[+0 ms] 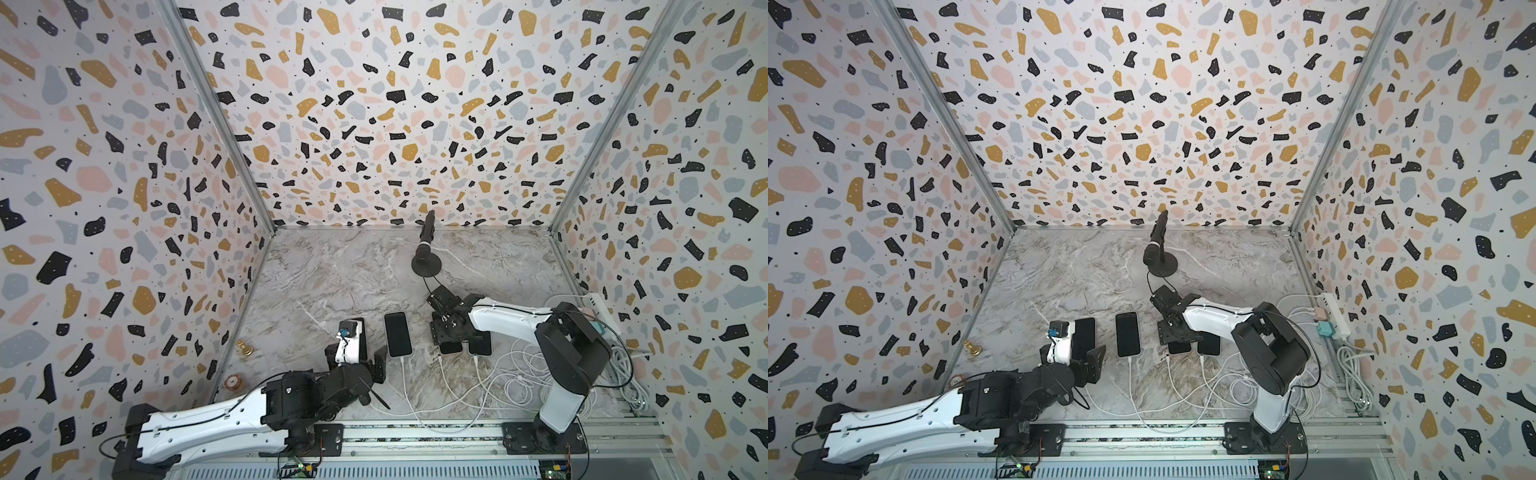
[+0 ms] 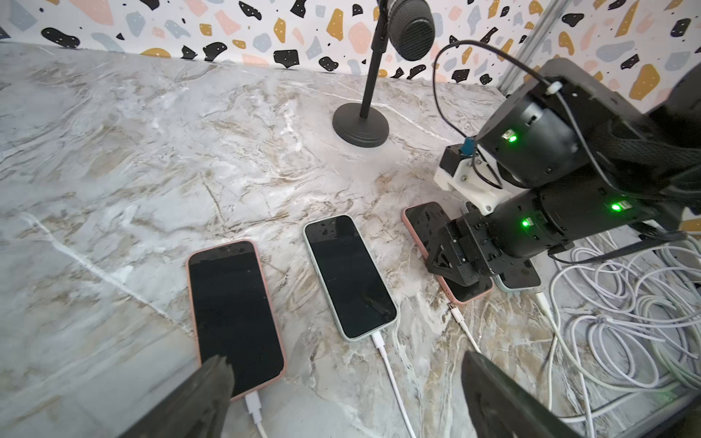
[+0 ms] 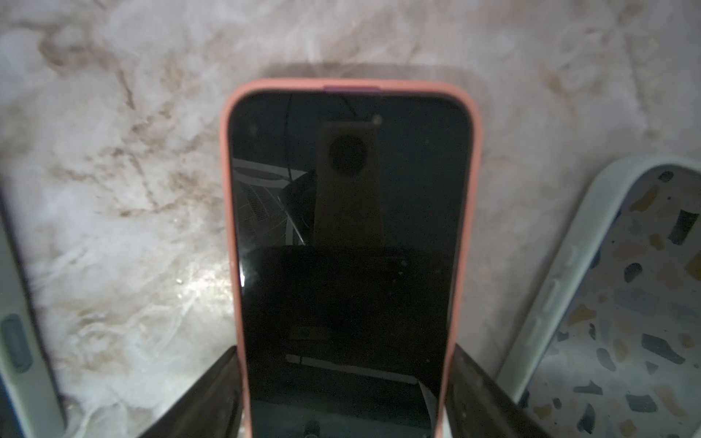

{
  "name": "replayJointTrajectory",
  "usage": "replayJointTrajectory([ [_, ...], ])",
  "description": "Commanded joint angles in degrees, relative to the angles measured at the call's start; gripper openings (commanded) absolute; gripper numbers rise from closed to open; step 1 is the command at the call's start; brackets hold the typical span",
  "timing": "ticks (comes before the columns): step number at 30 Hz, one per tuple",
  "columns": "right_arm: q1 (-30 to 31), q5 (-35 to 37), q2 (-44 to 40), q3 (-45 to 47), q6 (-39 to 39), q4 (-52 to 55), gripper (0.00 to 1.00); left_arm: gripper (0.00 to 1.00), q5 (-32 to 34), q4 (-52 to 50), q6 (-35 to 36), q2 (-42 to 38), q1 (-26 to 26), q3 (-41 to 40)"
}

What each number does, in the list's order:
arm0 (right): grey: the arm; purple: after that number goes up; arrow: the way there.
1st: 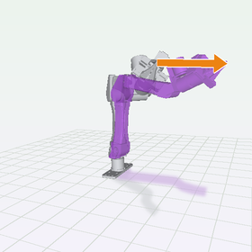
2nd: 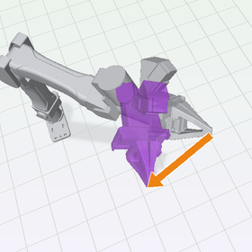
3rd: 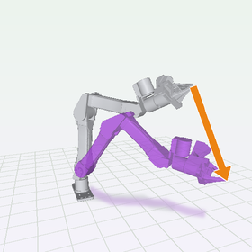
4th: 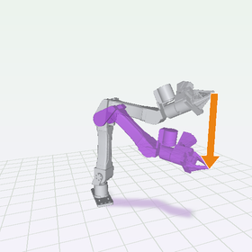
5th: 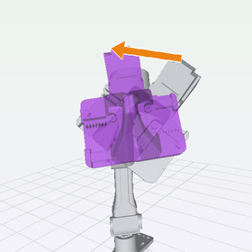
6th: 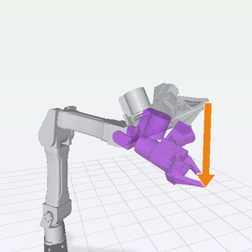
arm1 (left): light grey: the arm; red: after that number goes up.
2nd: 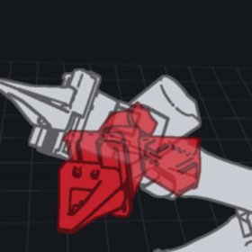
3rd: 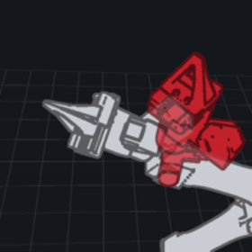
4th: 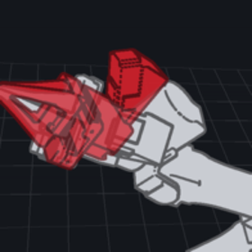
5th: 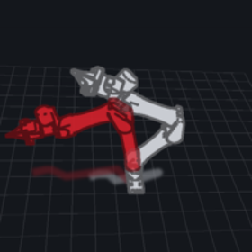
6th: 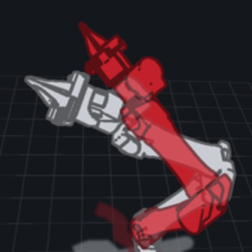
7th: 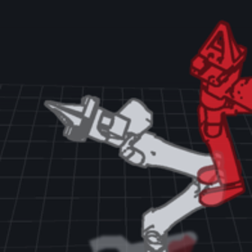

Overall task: Unplug the charging cable from the phone
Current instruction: Place the phone at the center of the board.

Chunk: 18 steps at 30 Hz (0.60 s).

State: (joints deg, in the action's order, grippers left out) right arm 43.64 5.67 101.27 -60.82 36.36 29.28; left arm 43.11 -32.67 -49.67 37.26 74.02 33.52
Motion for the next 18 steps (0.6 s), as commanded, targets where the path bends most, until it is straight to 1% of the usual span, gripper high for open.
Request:
replayJointTrajectory([
  [1,0.63,-1.17,-2.06,1.43,3.13,-1.65,0.07,1.0,0.66,-1.37,-2.83,-0.02,-1.16,0.17],
  [2,0.8,-0.88,-2.28,1.48,3.17,-1.63,0.17,1.0,-0.07,-1.16,-2.95,0.37,-1.64,0.07],
  [3,0.83,-0.54,-2.37,1.57,3.2,-1.36,0.3,1.0,-0.73,-1.09,-3.09,1.11,-2.07,0.07],
  [4,0.83,-0.31,-2.59,1.6,3.1,-1.12,0.49,1.0,-1.43,-1.13,-3.31,1.96,-2.58,0.26],
  [5,0.84,-0.23,-2.65,1.5,2.85,-0.91,0.59,1.0,-1.95,-1.23,-3.6,2.97,-3.09,0.49],
  [9,0.88,0.29,-3.45,0.46,1.61,0.73,0.81,1.0,-4.66,-1.87,-4.28,7.17,-5.11,1.99],
  [10,0.84,0.52,-3.74,0.22,1.24,1.36,0.92,1.0,-5.22,-1.88,-4.45,7.84,-5.45,2.22],
  [11,0.84,0.62,-4.43,-0.38,0.67,2.0,0.98,1.0,-5.63,-1.83,-4.66,8.3,-6.02,2.41],
  [13,0.84,1.25,-5.68,-0.9,0.25,3.26,1.0,1.0,-6.24,-1.56,-4.73,8.34,-6.77,2.19],
  [18,0.84,2.14,-9.85,-1.42,-0.1,5.44,1.0,1.0,-8.74,-0.72,-4.61,7.75,-9.33,1.61],
])
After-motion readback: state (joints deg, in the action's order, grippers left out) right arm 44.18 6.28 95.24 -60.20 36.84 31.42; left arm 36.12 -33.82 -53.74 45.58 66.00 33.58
